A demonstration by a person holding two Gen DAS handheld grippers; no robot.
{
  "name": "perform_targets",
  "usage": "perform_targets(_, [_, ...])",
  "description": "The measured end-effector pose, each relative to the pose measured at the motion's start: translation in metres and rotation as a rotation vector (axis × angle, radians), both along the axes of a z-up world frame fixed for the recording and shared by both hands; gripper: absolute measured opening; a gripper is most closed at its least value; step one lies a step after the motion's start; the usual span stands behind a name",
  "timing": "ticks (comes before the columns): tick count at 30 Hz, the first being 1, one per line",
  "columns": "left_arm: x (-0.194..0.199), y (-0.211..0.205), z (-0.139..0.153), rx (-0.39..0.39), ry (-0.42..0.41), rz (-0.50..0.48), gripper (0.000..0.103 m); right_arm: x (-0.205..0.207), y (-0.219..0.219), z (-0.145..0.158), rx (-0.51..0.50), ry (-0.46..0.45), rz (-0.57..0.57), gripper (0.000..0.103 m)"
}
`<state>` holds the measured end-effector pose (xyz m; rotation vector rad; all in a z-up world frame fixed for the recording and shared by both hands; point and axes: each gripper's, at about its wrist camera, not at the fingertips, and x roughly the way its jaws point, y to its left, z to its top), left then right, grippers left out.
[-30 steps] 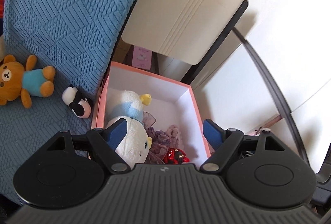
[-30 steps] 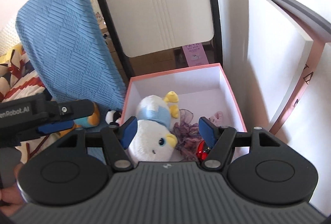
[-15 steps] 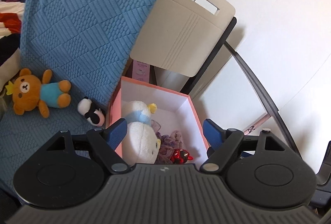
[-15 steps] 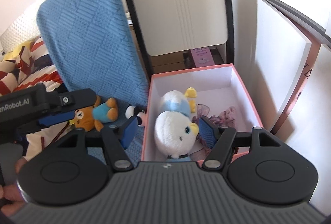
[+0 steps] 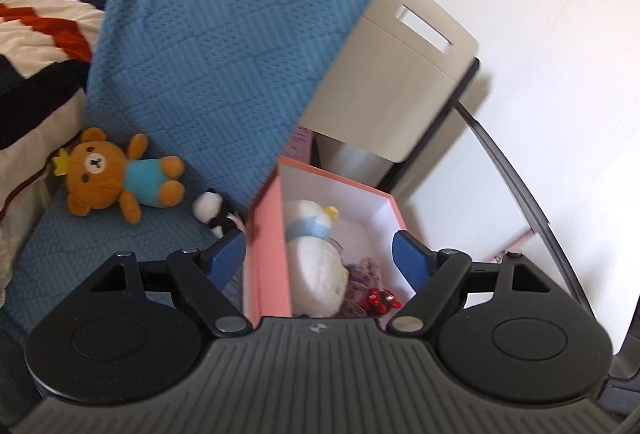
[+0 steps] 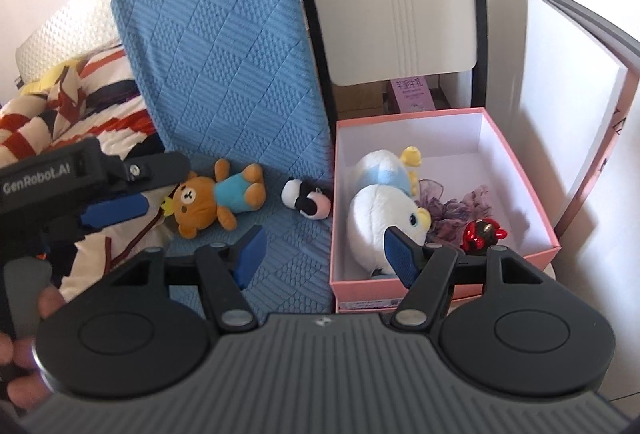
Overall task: Organize objects
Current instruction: 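Withdraw both tools from the box back over the chair seat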
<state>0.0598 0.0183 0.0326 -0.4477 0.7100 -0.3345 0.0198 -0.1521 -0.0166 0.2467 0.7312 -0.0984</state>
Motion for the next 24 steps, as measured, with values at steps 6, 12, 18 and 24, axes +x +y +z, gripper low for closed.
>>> perform_targets(6, [0.015, 0.045, -0.037, -0.016, 0.049, 0.101, 0.084, 0.018, 0.021, -0.02, -0.014, 0.025, 0.056, 0.068])
perform_targets(12, [0.047, 0.091, -0.1, -0.057, 0.112, 0.187, 0.084, 0.046, 0.042, -0.047, -0.036, 0.047, 0.117, 0.068])
perform_targets(18, [0.081, 0.121, -0.168, -0.117, 0.177, 0.236, 0.084, 0.075, 0.058, -0.078, -0.058, 0.08, 0.15, 0.068])
perform_targets(24, [0.093, 0.132, -0.217, -0.174, 0.128, 0.273, 0.084, 0.099, 0.078, -0.106, -0.101, 0.07, 0.2, 0.068])
